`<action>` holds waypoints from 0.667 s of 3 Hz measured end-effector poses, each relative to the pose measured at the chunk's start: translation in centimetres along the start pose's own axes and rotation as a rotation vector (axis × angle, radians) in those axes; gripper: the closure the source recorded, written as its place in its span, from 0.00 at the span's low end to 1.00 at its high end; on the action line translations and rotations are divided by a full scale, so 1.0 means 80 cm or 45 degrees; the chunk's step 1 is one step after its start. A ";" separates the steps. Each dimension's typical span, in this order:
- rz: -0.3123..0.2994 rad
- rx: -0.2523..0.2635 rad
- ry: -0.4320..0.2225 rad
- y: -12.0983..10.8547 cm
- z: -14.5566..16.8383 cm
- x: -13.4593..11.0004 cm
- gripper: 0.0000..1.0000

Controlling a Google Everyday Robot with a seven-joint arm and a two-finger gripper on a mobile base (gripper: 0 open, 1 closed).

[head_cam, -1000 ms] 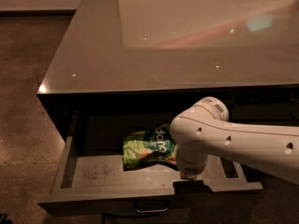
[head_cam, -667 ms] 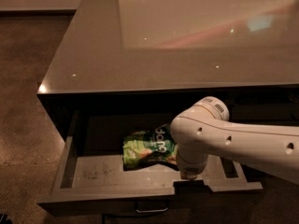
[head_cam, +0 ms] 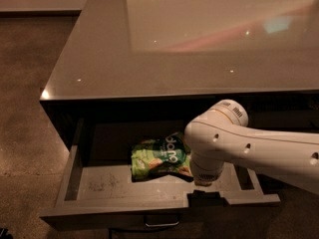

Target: Open top drawer

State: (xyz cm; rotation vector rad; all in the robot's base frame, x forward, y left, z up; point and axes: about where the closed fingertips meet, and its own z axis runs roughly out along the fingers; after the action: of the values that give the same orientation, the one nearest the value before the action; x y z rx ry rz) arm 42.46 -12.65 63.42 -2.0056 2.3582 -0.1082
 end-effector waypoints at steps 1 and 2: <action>0.023 0.058 0.004 -0.021 -0.008 0.006 1.00; 0.057 0.109 0.000 -0.042 -0.016 0.016 1.00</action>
Offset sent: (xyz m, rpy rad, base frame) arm 0.0493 -0.0293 0.0242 -0.0084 -0.1343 -0.0749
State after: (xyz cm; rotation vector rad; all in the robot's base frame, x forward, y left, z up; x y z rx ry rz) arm 45.47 -14.40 64.95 -1.9137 2.3537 -0.2039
